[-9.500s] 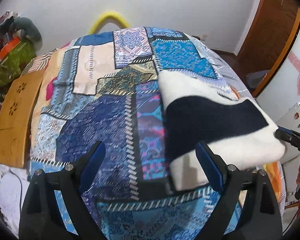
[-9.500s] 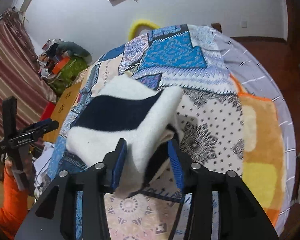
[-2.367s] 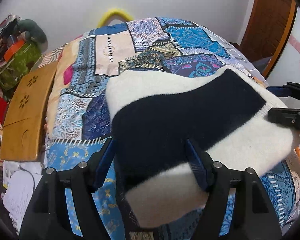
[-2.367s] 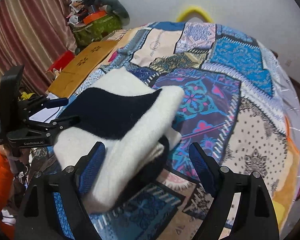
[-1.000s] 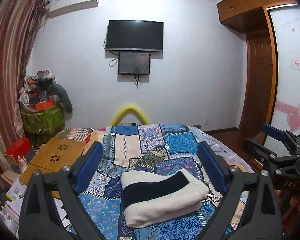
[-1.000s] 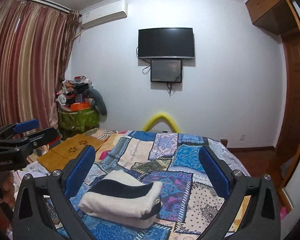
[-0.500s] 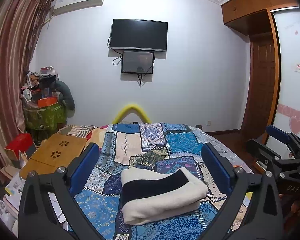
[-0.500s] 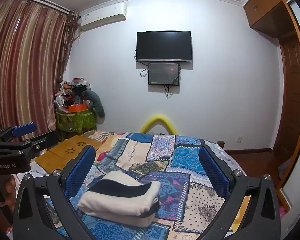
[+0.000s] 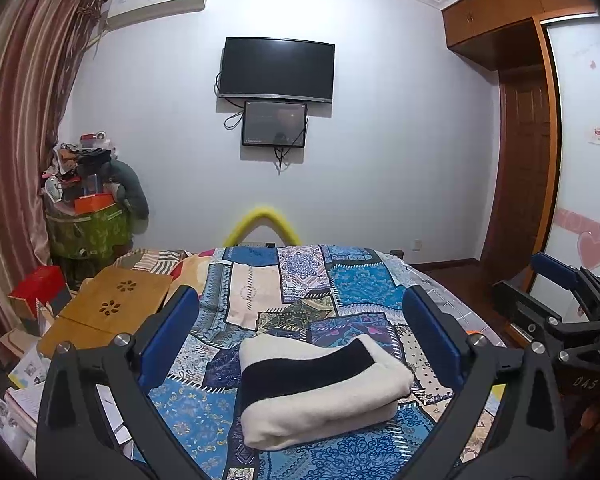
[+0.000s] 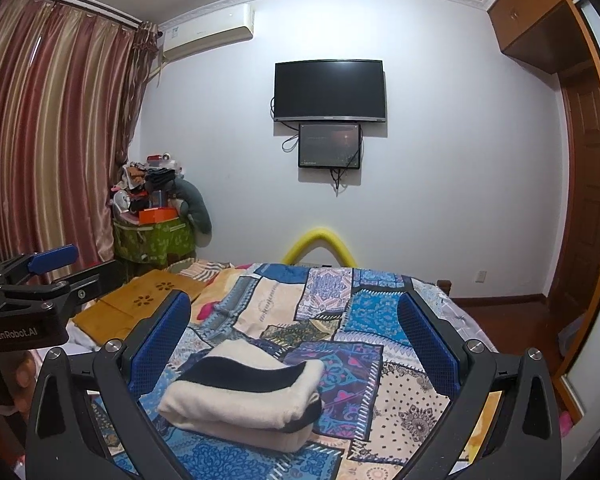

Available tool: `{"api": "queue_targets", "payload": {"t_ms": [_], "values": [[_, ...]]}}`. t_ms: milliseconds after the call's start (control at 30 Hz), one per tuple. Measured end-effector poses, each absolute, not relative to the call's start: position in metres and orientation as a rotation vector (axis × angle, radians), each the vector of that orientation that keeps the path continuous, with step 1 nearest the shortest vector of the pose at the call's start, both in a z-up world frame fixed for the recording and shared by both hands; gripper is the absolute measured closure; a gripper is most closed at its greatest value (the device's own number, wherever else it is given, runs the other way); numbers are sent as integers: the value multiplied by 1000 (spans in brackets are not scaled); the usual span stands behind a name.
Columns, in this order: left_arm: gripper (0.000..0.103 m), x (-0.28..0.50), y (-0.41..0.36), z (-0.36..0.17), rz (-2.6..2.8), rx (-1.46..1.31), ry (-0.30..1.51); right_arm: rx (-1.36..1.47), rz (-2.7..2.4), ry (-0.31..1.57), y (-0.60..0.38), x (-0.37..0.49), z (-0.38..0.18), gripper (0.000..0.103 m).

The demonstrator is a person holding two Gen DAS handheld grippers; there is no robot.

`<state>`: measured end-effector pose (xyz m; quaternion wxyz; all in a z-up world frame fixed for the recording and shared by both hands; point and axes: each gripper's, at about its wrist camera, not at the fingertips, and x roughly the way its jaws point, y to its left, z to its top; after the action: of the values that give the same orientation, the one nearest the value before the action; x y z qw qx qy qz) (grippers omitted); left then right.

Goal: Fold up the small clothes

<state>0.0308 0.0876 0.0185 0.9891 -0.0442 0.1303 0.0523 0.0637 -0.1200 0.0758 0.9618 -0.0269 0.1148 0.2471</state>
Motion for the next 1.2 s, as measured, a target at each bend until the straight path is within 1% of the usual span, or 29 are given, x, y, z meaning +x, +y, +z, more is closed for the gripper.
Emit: {"api": "queue_targets", "payload": {"t_ms": [1200], "values": [[0, 29, 84, 19, 68, -90, 289, -17, 518, 245, -122, 63, 77, 0]]}}
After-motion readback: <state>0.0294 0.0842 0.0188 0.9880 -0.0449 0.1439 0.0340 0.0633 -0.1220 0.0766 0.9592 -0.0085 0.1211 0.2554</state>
